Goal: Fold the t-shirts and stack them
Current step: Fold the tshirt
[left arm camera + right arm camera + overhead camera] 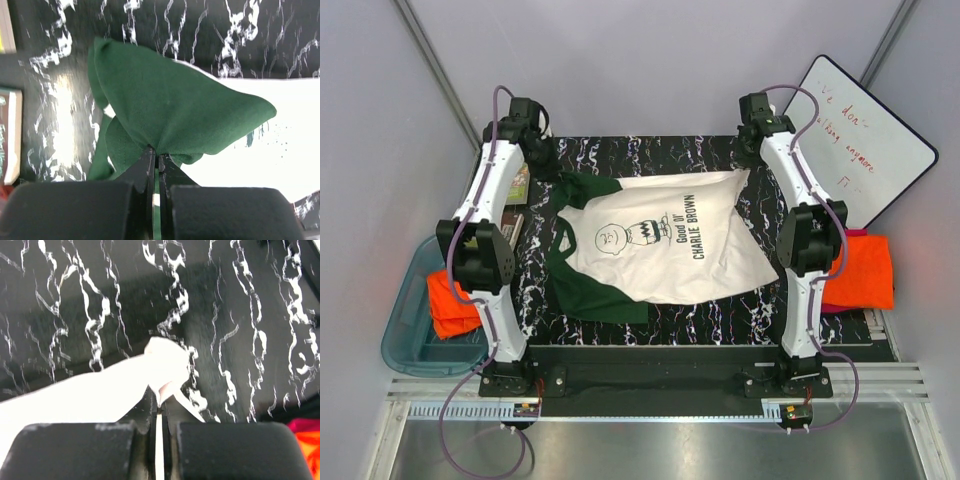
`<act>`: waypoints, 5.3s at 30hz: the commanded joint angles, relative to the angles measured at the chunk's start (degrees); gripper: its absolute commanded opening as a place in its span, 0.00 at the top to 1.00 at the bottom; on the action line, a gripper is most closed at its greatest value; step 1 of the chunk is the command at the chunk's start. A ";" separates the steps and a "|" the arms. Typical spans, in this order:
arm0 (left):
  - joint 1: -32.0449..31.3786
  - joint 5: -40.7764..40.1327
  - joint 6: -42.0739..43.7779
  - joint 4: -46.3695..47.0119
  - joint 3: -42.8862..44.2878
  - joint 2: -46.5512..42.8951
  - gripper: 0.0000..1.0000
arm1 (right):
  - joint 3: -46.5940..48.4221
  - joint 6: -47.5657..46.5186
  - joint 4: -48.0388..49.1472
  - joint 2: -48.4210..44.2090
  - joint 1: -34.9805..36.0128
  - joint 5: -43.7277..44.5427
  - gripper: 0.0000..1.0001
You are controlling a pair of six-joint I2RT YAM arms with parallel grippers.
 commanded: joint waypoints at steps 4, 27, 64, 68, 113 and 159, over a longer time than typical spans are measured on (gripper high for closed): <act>0.10 4.58 -0.68 -2.89 -8.46 -9.71 0.94 | -10.73 1.17 -4.00 -8.89 0.06 -3.02 1.00; -1.31 0.54 -2.00 -2.98 -5.69 -0.86 0.01 | -16.56 0.20 -13.58 -4.68 0.06 -10.75 0.62; -5.44 -15.28 -8.94 -13.63 27.02 34.67 1.00 | 27.39 6.44 -13.06 31.36 1.65 -6.98 1.00; -2.81 -14.40 -12.98 -7.05 27.99 34.32 1.00 | 28.80 6.09 -10.08 31.27 0.77 -4.26 1.00; -6.84 -3.15 0.11 5.72 -20.10 2.76 0.73 | -5.13 3.55 -1.98 -1.25 -1.17 -17.61 0.98; -5.09 13.27 -6.04 10.64 -3.91 9.35 0.75 | -8.73 2.84 -2.60 1.82 -1.35 -24.46 0.96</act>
